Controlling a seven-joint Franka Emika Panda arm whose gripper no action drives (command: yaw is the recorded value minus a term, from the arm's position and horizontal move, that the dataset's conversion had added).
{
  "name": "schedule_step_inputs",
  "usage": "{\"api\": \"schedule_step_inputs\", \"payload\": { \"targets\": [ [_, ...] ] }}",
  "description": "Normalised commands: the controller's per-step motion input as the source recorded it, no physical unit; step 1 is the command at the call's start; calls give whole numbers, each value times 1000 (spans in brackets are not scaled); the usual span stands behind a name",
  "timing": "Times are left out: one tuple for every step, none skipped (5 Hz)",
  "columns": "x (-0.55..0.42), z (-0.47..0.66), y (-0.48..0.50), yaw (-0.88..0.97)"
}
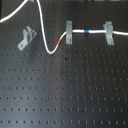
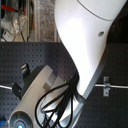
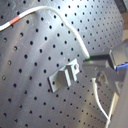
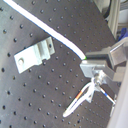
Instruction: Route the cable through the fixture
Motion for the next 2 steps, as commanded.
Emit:
{"api": "schedule_step_inputs", "payload": {
  "targets": [
    [-49, 6, 15, 6],
    [-3, 47, -6, 0]
  ]
}}
